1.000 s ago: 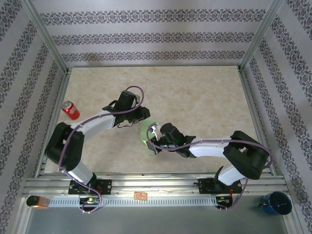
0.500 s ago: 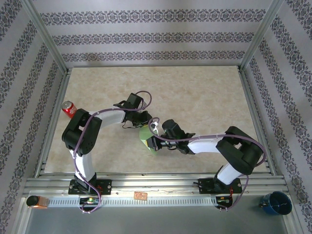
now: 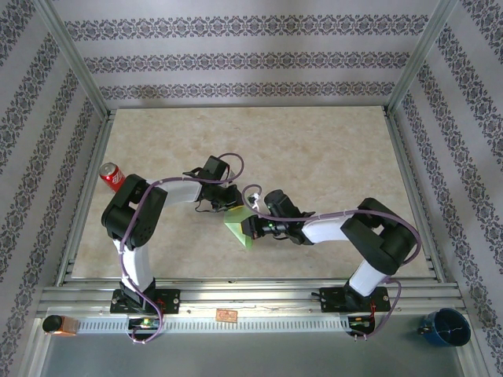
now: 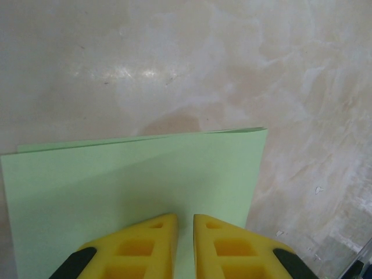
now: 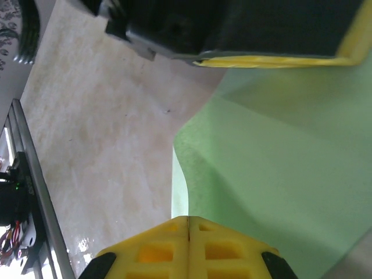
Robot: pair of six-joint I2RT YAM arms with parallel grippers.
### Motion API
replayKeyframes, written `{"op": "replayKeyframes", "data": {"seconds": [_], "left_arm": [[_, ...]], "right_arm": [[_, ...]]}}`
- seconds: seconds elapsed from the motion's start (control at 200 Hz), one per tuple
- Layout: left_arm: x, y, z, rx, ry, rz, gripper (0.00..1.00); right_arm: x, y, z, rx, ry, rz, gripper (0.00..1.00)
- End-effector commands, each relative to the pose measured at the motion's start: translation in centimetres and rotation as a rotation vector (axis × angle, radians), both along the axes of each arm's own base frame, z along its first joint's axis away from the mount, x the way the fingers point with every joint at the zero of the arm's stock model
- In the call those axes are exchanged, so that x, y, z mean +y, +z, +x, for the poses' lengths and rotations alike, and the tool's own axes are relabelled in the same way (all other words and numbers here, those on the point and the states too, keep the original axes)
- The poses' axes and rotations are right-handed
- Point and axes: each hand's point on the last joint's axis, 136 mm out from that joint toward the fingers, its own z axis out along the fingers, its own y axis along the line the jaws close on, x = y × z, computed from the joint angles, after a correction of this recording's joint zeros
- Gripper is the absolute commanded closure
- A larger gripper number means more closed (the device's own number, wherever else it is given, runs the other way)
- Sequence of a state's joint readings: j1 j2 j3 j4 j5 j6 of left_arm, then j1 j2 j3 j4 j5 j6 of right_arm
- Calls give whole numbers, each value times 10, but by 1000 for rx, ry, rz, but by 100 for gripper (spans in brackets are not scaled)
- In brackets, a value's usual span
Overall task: Fold a paper plane with a square sheet of paper (pick it up from the middle)
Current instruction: Third fold the triangle at the center of the table.
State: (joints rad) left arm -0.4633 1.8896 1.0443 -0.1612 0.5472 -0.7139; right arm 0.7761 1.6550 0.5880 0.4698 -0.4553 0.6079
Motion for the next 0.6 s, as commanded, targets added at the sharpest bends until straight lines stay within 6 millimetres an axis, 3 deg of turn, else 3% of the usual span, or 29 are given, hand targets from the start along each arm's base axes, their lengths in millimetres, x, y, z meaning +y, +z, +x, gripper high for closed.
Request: {"op": "replayKeyframes", "data": {"seconds": [0.0,0.28,0.595], "left_arm": [[14,-20,-14,55,0,60,83],[14,-17,-14,51,2,55,83],[14,-16,-15,51,0,51,83]], "right_arm": [[-5,-7,7,8,-28,-30,100],[-17,-17,16,0,-72,-112,100],[-15,-17,23,8,-77,-129,100]]}}
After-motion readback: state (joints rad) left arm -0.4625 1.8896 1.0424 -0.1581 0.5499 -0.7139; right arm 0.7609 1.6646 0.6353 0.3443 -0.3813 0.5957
